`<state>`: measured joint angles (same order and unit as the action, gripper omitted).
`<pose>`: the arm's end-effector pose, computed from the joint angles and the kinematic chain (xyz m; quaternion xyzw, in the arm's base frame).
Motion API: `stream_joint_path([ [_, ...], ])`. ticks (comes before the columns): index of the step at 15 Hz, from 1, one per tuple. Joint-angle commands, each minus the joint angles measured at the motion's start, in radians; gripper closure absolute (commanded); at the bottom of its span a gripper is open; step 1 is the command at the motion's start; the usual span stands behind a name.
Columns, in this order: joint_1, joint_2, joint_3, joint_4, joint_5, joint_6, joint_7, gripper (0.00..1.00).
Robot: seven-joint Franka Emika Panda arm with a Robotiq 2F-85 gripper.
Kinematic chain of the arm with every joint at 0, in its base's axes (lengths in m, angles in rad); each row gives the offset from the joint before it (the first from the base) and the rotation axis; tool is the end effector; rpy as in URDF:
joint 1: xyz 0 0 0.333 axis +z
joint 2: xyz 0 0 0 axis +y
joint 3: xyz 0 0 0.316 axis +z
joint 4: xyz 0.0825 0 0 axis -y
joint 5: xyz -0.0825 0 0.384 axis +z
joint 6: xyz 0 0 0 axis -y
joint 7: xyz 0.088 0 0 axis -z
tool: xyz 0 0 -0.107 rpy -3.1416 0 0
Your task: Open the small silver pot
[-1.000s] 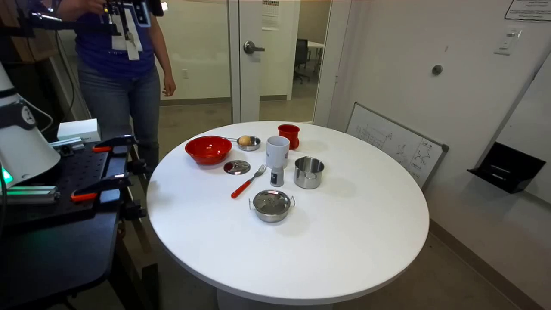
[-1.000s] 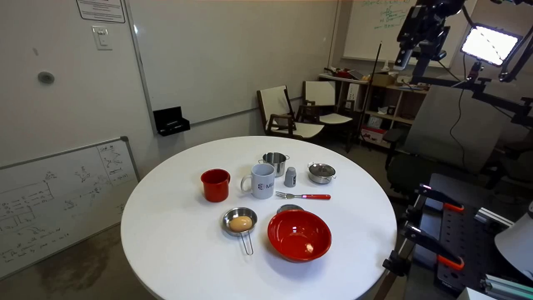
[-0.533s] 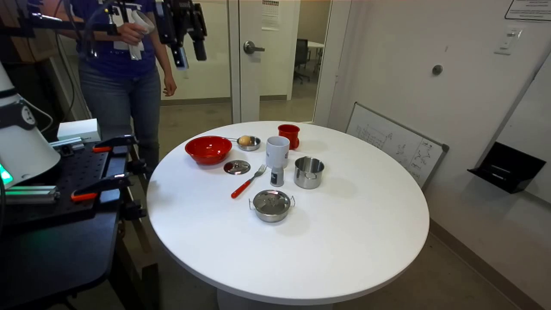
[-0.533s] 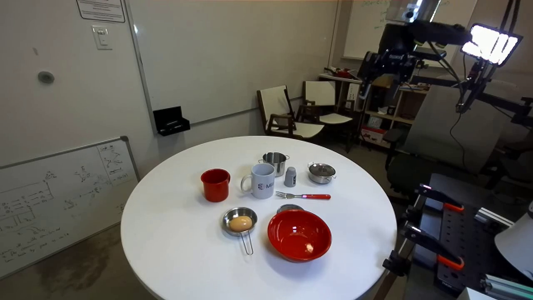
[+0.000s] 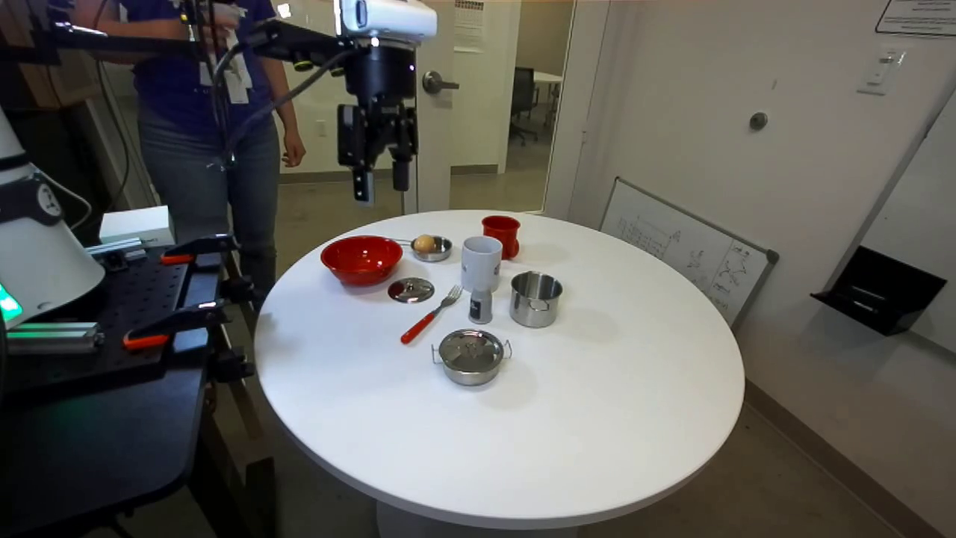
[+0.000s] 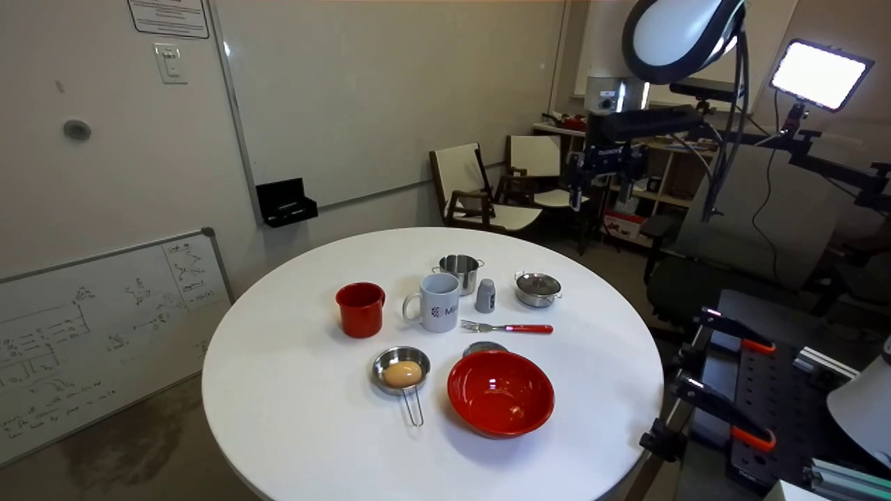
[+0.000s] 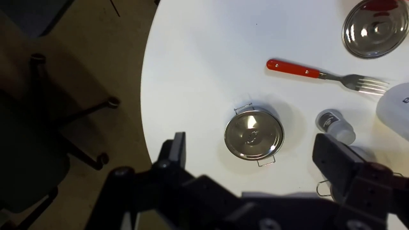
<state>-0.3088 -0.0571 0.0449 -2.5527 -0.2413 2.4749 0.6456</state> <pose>0.4317 -0.1161 0.2874 0.9336 -0.3504 0.0039 0.0753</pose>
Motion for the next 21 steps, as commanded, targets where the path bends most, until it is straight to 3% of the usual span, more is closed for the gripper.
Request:
stream_joint_path([
  [1,0.062,0.028,-0.066,0.022,-0.002,-0.002,0.001,0.0],
  [5,0.064,0.062,-0.079,0.045,0.003,-0.001,0.04,0.0],
  [11,0.109,0.25,-0.15,0.124,0.201,0.14,0.105,0.0],
  [16,0.192,0.445,-0.204,0.254,0.224,0.234,0.184,0.0],
  [21,0.286,0.625,-0.279,0.385,0.227,0.223,0.294,0.0],
])
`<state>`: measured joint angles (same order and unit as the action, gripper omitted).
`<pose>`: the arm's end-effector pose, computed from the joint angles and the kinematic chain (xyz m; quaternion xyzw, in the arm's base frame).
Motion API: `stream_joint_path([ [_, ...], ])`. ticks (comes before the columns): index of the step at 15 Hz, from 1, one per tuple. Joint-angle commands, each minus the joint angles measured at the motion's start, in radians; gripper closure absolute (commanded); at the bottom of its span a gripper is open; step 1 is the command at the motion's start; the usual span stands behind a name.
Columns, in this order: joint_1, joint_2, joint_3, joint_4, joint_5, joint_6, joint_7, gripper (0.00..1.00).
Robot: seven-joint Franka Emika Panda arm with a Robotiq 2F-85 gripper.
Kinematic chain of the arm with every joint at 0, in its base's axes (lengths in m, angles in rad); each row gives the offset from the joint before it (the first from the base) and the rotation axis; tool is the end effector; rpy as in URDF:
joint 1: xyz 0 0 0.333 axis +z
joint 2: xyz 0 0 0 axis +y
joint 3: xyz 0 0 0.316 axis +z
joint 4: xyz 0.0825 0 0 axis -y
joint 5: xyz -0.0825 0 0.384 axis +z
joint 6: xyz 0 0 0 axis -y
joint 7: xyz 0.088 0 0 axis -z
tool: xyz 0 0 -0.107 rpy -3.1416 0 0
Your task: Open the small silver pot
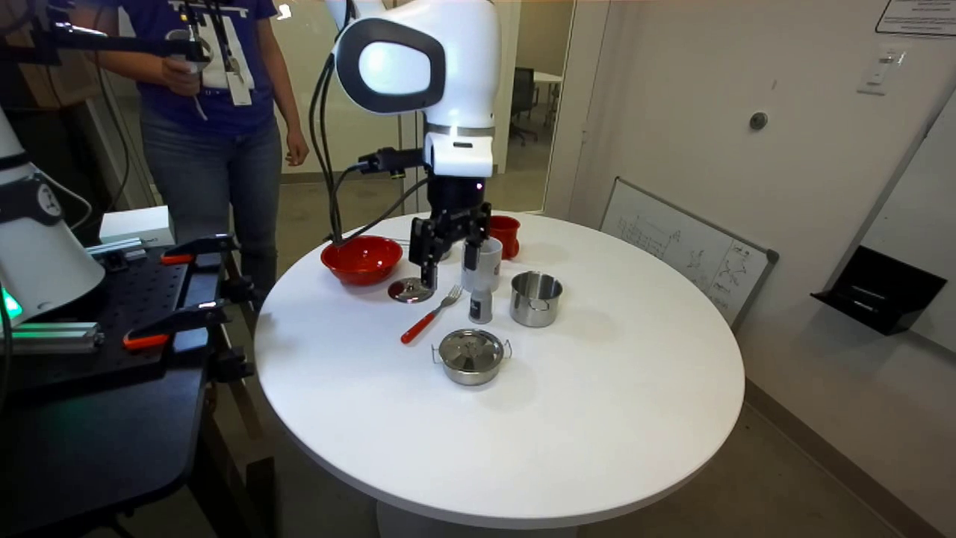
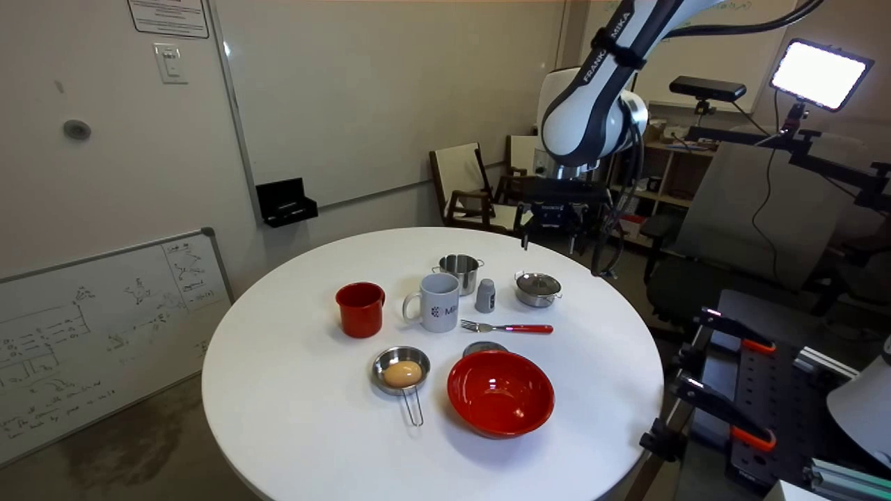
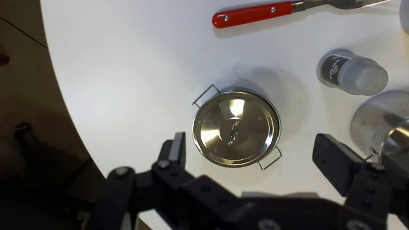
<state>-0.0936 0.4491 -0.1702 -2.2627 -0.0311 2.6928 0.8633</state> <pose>0.5144 -0.1418 0.1619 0.8561 -0.5149 0.0063 0.0436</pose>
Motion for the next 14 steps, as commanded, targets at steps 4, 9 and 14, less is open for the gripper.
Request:
stream_joint_path([
  [4,0.092,0.203,-0.097,0.142,0.071,0.018,0.177,0.0],
  [9,0.085,0.202,-0.099,0.13,0.091,0.011,0.167,0.0],
  [14,0.064,0.201,-0.101,0.094,0.121,0.042,0.172,0.0],
])
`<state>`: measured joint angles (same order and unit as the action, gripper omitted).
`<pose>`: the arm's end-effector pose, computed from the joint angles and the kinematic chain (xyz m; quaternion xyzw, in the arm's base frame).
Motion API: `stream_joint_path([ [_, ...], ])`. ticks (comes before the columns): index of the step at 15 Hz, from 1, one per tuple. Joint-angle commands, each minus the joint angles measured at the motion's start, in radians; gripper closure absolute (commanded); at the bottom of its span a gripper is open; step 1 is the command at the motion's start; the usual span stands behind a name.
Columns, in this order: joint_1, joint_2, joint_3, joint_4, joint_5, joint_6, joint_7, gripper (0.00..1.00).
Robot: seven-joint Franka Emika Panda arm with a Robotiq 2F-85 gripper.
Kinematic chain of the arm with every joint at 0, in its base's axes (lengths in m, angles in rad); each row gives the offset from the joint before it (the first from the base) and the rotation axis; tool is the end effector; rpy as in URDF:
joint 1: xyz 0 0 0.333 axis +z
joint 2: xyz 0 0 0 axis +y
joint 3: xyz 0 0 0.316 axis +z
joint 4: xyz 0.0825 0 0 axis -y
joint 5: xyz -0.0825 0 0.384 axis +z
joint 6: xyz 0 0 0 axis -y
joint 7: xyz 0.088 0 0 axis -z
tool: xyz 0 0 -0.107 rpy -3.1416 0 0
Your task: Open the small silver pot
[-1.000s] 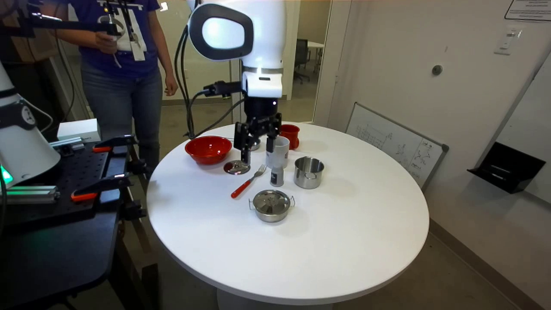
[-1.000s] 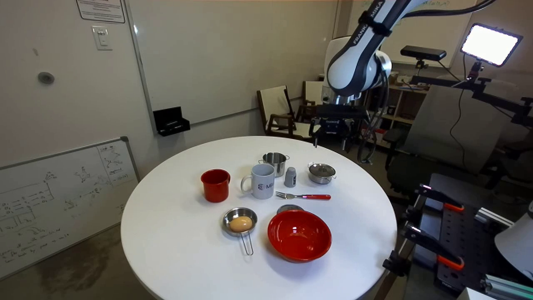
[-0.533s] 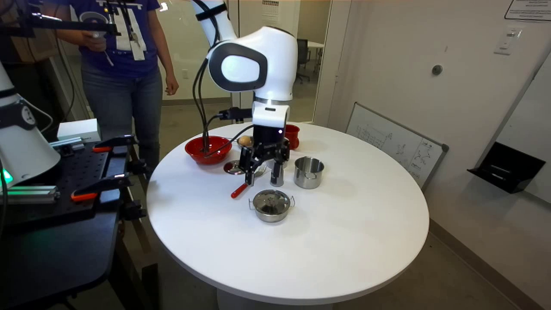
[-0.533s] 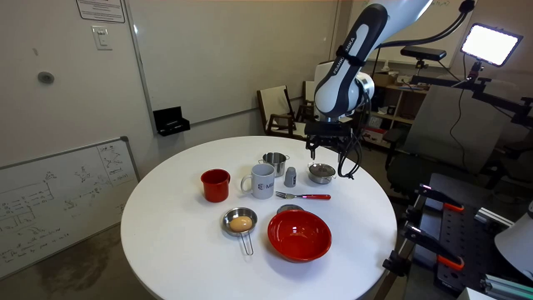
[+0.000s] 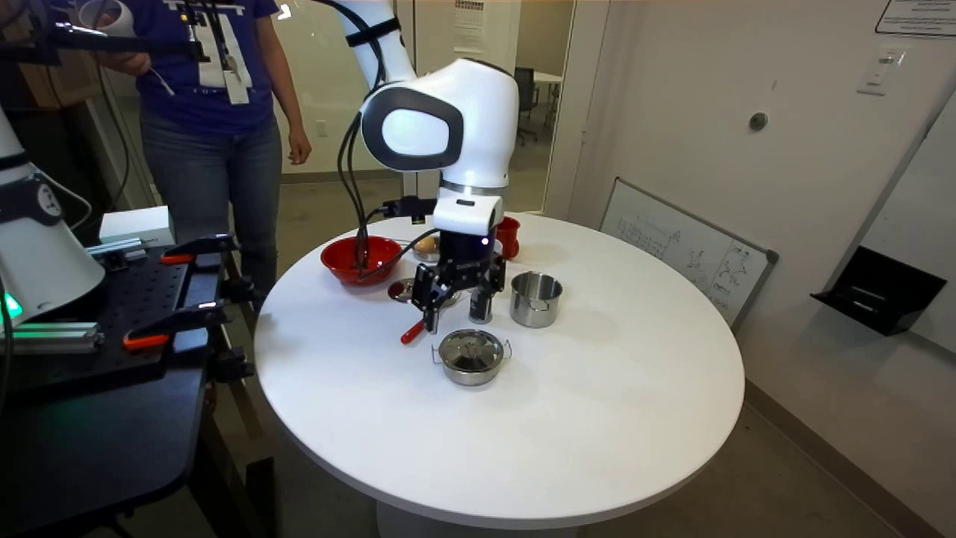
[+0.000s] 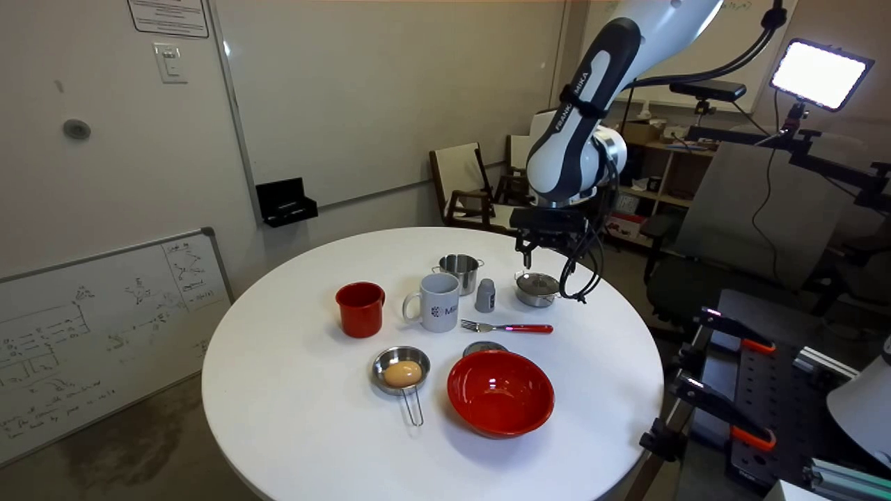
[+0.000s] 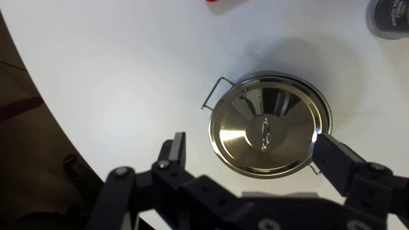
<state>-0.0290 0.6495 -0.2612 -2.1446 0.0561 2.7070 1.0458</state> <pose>0.5227 -0.1672 0.0998 0.7811 -0.6199 -0.0040 0.0750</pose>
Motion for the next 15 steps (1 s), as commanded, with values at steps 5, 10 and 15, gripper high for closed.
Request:
stream_joint_path([
  [5,-0.026,0.007,0.007,-0.02,0.048,0.055,-0.043,0.0],
  [10,-0.043,0.013,0.028,-0.004,0.074,0.107,-0.096,0.0],
  [15,-0.069,0.023,0.056,-0.001,0.108,0.122,-0.14,0.0],
])
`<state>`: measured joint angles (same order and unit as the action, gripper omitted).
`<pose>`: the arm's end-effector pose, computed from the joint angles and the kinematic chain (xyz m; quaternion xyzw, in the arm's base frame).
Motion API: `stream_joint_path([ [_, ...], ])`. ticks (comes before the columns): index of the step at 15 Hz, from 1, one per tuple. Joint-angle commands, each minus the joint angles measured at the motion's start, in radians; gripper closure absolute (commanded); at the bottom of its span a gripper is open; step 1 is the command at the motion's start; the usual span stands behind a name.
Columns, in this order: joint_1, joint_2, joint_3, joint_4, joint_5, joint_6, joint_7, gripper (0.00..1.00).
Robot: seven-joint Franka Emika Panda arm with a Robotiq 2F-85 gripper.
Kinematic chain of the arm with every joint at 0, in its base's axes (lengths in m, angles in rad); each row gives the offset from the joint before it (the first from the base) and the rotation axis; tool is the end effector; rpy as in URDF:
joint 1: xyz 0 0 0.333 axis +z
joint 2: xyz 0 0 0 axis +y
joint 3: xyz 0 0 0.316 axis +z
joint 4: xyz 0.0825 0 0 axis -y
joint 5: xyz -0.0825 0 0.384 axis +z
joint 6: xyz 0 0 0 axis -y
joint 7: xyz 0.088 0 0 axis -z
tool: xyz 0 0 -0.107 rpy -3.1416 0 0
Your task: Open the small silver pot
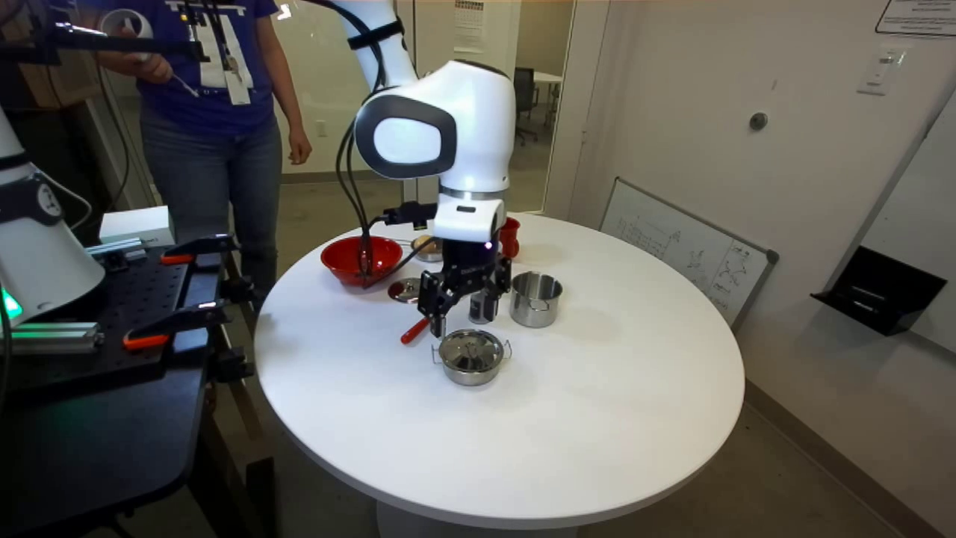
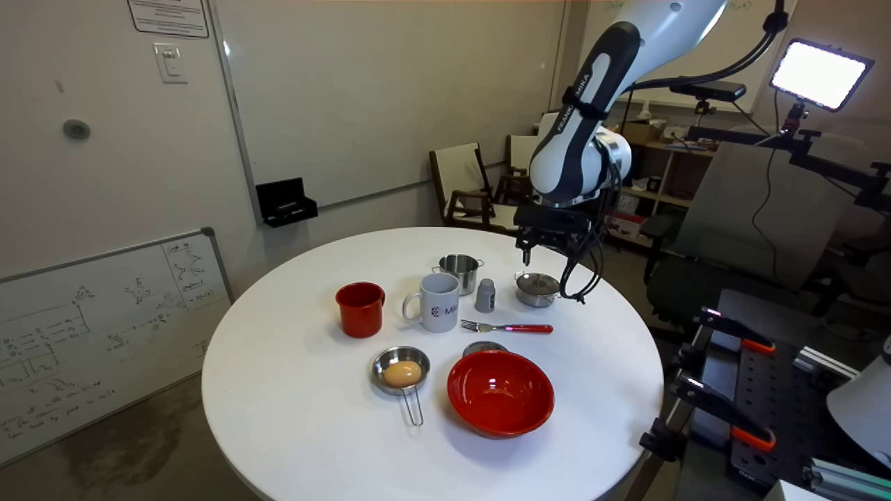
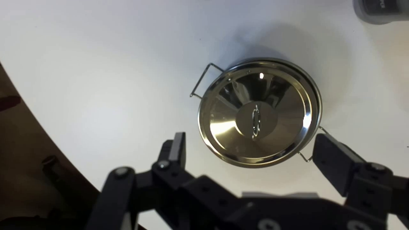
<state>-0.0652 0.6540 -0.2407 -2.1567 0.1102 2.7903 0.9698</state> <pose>0.5213 -0.1780 0.0993 0.7854 -0.6167 0.0193 0.0503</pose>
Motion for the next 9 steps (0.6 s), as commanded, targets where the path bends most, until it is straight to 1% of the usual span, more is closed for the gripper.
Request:
stream_joint_path([
  [1,-0.043,0.024,0.046,0.013,0.067,0.047,-0.081,0.0],
  [4,-0.069,0.037,0.072,0.018,0.104,0.066,-0.127,0.0],
  [9,-0.082,0.065,0.075,0.037,0.138,0.064,-0.182,0.0],
])
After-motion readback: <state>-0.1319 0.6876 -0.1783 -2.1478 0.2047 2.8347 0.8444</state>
